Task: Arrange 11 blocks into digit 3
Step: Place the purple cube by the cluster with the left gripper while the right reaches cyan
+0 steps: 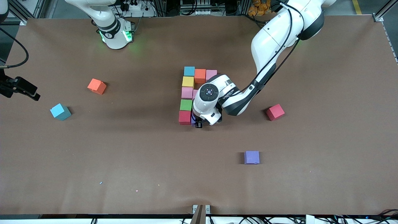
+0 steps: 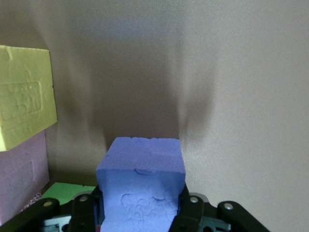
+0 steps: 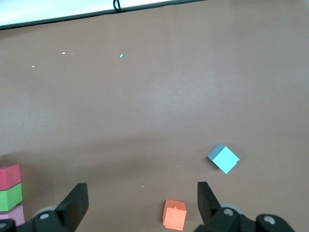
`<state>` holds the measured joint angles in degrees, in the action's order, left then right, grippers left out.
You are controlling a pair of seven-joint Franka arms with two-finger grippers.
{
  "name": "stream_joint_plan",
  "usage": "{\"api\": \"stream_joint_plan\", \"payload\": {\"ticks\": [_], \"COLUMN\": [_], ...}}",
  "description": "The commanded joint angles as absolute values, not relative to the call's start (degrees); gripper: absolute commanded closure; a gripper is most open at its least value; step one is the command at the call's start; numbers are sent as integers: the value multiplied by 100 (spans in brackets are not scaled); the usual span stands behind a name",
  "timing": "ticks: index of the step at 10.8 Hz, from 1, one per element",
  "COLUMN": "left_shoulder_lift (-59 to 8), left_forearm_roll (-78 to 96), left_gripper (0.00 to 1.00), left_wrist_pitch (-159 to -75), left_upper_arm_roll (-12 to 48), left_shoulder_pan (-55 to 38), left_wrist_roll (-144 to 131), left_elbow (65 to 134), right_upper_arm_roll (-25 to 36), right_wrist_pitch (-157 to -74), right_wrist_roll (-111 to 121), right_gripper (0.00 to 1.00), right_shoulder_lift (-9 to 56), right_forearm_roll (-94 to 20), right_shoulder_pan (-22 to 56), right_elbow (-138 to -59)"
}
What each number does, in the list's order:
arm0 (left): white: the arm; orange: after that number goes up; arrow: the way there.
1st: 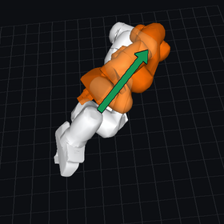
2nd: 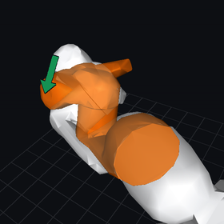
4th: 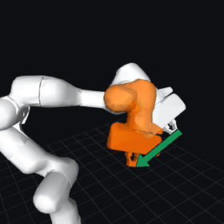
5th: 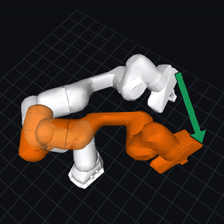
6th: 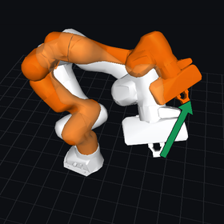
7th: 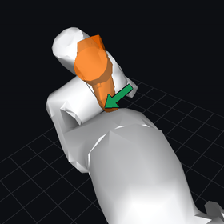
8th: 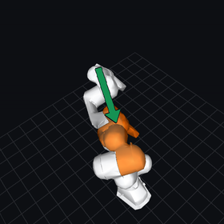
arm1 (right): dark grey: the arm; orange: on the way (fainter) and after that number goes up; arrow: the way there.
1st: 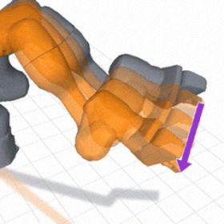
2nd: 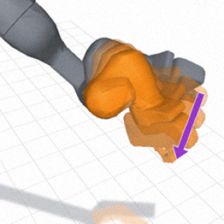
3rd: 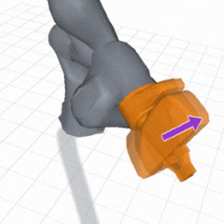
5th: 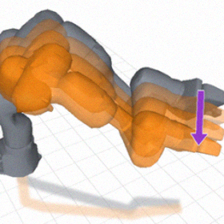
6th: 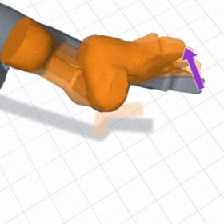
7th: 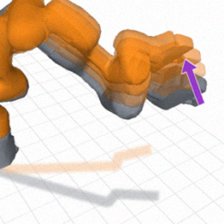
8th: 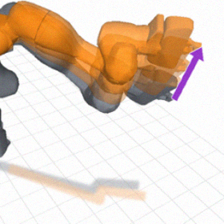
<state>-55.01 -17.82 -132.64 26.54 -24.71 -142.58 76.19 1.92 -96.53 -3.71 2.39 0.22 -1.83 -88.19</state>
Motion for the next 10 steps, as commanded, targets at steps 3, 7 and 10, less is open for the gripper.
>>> {"api": "stream_joint_plan", "payload": {"ticks": [3,7,10], "left_shoulder_lift": [-5529,-5239,-4975], "left_forearm_roll": [-1767,-1784,-1924], "left_gripper": [0,0,0], "left_wrist_pitch": [-13254,-12974,-12614], "left_upper_arm_roll": [2610,2610,2610], "left_shoulder_pan": [-2584,-2540,-2470], "left_wrist_roll": [-14028,-14010,-13809], "left_elbow": [7532,7532,7523], "right_upper_arm_roll": [88,44,35], "right_wrist_pitch": [-8991,-8824,-8702], "right_wrist_roll": [1195,1116,1029], "right_gripper": [0,0,0], "right_shoulder_lift": [123,88,-70], "right_forearm_roll": [70,35,26], "right_shoulder_pan": [-264,-211,-176], "right_elbow": [-8824,-8859,-8895]}}
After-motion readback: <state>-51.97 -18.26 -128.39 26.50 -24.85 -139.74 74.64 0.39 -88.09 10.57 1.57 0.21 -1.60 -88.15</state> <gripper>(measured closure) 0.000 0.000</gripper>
